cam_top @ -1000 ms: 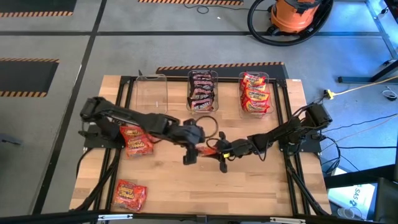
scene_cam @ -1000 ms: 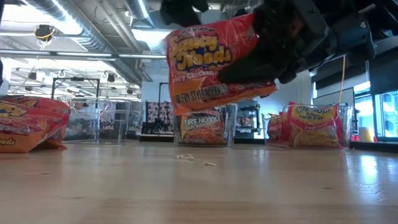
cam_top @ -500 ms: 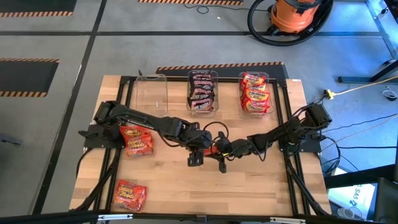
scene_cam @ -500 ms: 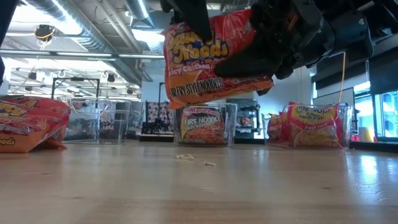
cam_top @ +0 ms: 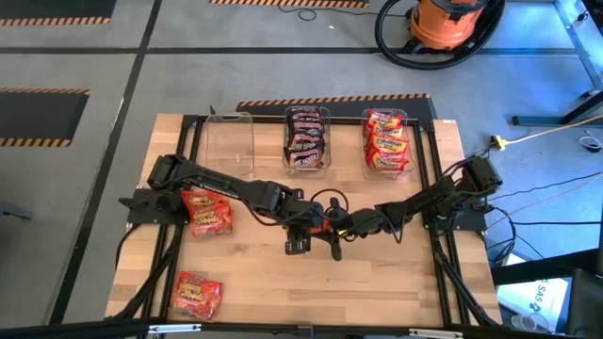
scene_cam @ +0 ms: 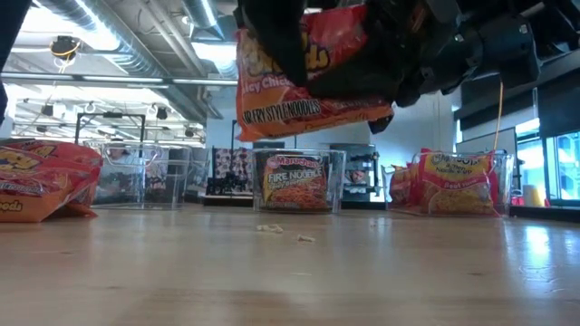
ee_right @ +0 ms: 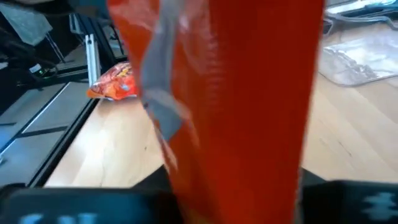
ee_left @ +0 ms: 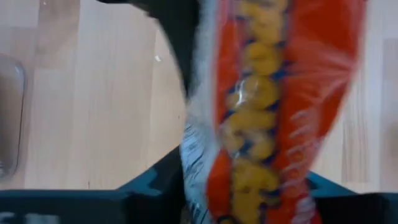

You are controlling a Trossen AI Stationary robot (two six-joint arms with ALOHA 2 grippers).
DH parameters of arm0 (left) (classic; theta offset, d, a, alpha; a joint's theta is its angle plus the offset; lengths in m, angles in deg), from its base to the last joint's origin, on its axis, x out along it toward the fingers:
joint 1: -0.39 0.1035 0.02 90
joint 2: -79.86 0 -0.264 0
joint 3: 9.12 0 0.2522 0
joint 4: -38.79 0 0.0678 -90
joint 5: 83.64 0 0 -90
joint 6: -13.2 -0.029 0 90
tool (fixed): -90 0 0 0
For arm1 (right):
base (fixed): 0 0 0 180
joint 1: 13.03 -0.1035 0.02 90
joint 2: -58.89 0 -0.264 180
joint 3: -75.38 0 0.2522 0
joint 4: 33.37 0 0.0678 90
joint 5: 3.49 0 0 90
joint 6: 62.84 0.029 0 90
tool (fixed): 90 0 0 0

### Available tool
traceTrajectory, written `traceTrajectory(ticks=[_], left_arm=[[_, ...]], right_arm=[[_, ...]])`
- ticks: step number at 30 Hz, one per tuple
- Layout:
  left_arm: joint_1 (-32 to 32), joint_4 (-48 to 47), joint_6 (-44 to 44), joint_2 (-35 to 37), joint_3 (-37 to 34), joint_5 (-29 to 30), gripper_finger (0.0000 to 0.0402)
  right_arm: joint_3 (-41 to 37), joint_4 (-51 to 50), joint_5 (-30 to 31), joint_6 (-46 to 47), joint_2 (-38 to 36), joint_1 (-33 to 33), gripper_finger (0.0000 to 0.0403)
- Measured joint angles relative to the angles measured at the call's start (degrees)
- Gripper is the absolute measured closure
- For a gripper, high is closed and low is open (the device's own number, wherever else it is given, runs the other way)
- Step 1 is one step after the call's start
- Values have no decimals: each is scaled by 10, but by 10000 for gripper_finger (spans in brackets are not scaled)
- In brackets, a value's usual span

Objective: Sort Maruchan noodles
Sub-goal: Put the orange noodle pack into the left transparent bin

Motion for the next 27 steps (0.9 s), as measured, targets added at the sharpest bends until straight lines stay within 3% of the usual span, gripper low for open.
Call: traceTrajectory(ticks=[4,7,14,17,23,27], left_arm=[[1,-5,1,3,1,2,269],[-3,-42,5,11,18,1,269],[-8,-181,8,49,56,15,269],[0,-245,24,77,51,38,269],[15,-293,46,148,-38,46,269],[41,-291,46,217,-141,46,269]], right_arm=[[0,-5,-21,1,-9,0,233],[1,-45,-92,4,-55,1,183],[2,-256,-164,22,-198,-1,123],[0,-331,-112,19,-224,-2,118],[0,-324,41,-31,-226,7,123],[0,-311,63,-93,-226,42,125]])
